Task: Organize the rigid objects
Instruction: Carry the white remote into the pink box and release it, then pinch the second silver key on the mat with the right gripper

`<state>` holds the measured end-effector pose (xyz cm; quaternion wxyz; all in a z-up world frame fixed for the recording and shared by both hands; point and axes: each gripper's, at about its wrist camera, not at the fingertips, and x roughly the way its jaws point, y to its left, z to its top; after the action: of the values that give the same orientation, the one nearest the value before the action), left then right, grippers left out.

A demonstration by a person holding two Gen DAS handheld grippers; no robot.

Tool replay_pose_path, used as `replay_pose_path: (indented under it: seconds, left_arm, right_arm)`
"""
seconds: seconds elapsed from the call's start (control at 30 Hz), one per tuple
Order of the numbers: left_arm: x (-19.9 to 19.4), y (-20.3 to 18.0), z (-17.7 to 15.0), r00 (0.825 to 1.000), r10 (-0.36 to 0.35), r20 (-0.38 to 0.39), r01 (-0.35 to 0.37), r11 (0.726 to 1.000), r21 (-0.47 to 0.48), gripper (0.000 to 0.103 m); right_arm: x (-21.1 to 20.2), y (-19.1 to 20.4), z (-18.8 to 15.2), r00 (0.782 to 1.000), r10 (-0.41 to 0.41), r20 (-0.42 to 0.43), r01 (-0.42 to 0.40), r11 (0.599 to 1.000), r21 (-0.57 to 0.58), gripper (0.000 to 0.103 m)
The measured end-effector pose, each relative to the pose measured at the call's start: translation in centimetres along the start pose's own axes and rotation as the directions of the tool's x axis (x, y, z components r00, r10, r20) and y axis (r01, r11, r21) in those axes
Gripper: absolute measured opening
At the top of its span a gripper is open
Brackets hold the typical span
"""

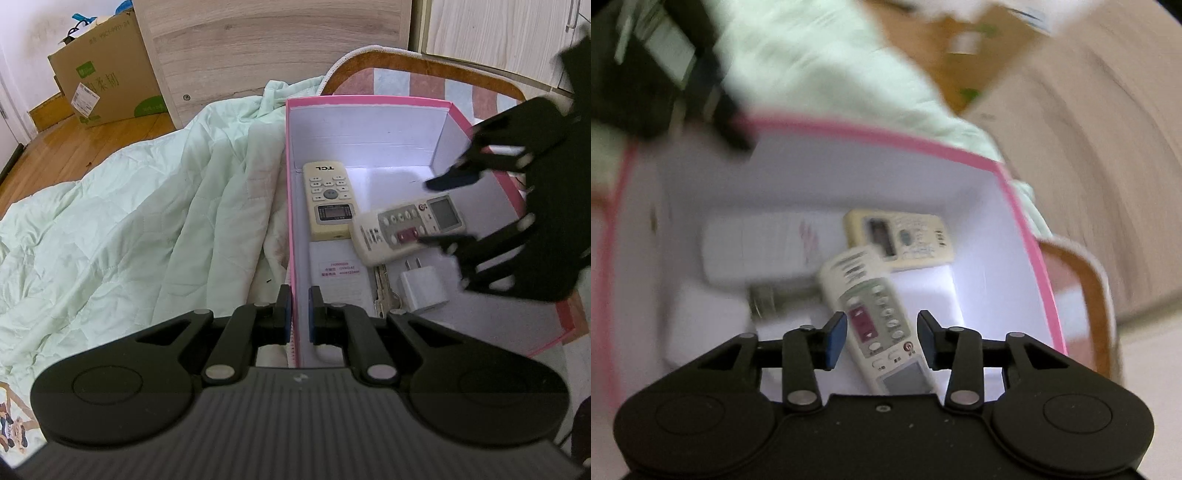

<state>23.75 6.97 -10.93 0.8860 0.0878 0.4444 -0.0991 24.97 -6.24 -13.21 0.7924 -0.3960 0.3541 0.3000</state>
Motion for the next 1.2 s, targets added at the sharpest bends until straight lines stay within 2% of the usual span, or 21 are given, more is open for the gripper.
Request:
replay_pose_path:
  seconds: [0.07, 0.1, 0.13, 0.17, 0.2, 0.23, 0.37, 0.47, 0.57, 0.63, 0.7, 0.77, 0.87, 0.97, 1.03, 1.1, 1.17, 1.2]
  left_arm:
    - [0.0, 0.0, 0.0, 1.0, 0.003, 0.0, -0.003, 1.0, 0.002, 0.006]
    - [0.0, -0.1, 0.0, 1.0, 0.005, 0.0, -0.005, 1.0, 0.003, 0.006]
    - [0.0, -0.2, 0.0, 1.0, 0.007, 0.0, -0.007, 1.0, 0.005, 0.006]
    - [0.0, -0.2, 0.0, 1.0, 0.007, 0.0, -0.007, 1.0, 0.004, 0.006]
    - [0.1, -0.1, 0.0, 1.0, 0.008, 0.0, -0.008, 1.0, 0.003, 0.006]
    - [0.1, -0.1, 0.0, 1.0, 0.008, 0.0, -0.008, 1.0, 0.004, 0.006]
    - [0.1, -0.3, -0.1, 1.0, 0.015, 0.001, -0.015, 1.0, 0.01, 0.006]
    - [0.1, -0.4, -0.1, 1.0, 0.019, 0.001, -0.019, 1.0, 0.012, 0.006]
    - [0.1, -0.4, 0.0, 1.0, 0.018, 0.0, -0.018, 1.0, 0.01, 0.006]
    - [0.1, -0.4, 0.0, 1.0, 0.018, 0.0, -0.018, 1.0, 0.012, 0.006]
    - [0.1, -0.4, 0.0, 1.0, 0.018, 0.0, -0.018, 1.0, 0.011, 0.006]
    - [0.0, -0.5, -0.1, 1.0, 0.023, 0.002, -0.023, 1.0, 0.018, 0.006]
    - [0.0, -0.6, -0.2, 1.0, 0.031, 0.003, -0.031, 0.999, 0.025, 0.006]
    - [0.0, -0.6, -0.2, 0.999, 0.036, 0.003, -0.037, 0.999, 0.028, 0.006]
    - [-0.1, -0.7, -0.2, 0.999, 0.039, 0.002, -0.039, 0.999, 0.029, 0.006]
    - [-0.1, -0.8, -0.2, 0.999, 0.042, 0.002, -0.042, 0.999, 0.032, 0.007]
    - [-0.1, -0.9, -0.2, 0.999, 0.046, 0.003, -0.046, 0.998, 0.034, 0.007]
    - [-0.1, -0.9, -0.2, 0.999, 0.046, 0.003, -0.046, 0.998, 0.035, 0.007]
  right_arm:
    - [-2.1, -1.7, -0.7, 0.998, -0.001, 0.065, -0.011, 0.985, 0.172, 0.047]
    - [-3.4, -2.5, -1.3, 0.994, -0.017, 0.11, -0.013, 0.965, 0.264, 0.047]
    - [-4.9, -3.3, -2.1, 0.984, -0.061, 0.169, -0.003, 0.934, 0.358, 0.049]
    - [-6.0, -3.9, -2.9, 0.969, -0.113, 0.217, 0.007, 0.899, 0.439, 0.055]
    - [-7.2, -4.5, -3.8, 0.956, -0.161, 0.247, 0.011, 0.856, 0.517, 0.059]
    - [-8.1, -4.9, -4.7, 0.951, -0.179, 0.252, 0.002, 0.818, 0.575, 0.06]
    - [-9.4, -6.8, -8.3, 0.967, -0.151, 0.206, -0.048, 0.686, 0.726, 0.06]
    - [-8.9, -7.5, -11.4, 0.981, -0.143, 0.133, -0.025, 0.585, 0.811, 0.06]
    - [-7.6, -8.0, -14.9, 0.991, -0.115, 0.075, -0.014, 0.457, 0.89, 0.06]
    - [-6.7, -7.8, -16.8, 0.994, -0.096, 0.052, -0.009, 0.401, 0.916, 0.06]
    - [-5.5, -7.3, -18.1, 0.997, -0.067, 0.023, 0.004, 0.381, 0.925, 0.06]
    - [-4.7, -6.6, -18.9, 0.999, -0.047, 0.004, 0.014, 0.384, 0.923, 0.06]
    - [-3.1, -5.6, -18.6, 1.0, -0.015, -0.017, 0.022, 0.429, 0.903, 0.058]
    - [-1.8, -4.7, -17.7, 1.0, 0.008, -0.031, 0.023, 0.491, 0.871, 0.056]
    - [-0.8, -4.4, -17.3, 0.999, -0.018, -0.048, 0.05, 0.515, 0.856, 0.056]
    - [0.4, -4.8, -17.2, 0.994, -0.065, -0.084, 0.105, 0.505, 0.856, 0.056]
    - [1.5, -5.3, -17.3, 0.989, -0.059, -0.133, 0.144, 0.499, 0.854, 0.048]
    - [1.7, -5.3, -17.3, 0.989, -0.065, -0.134, 0.149, 0.495, 0.856, 0.049]
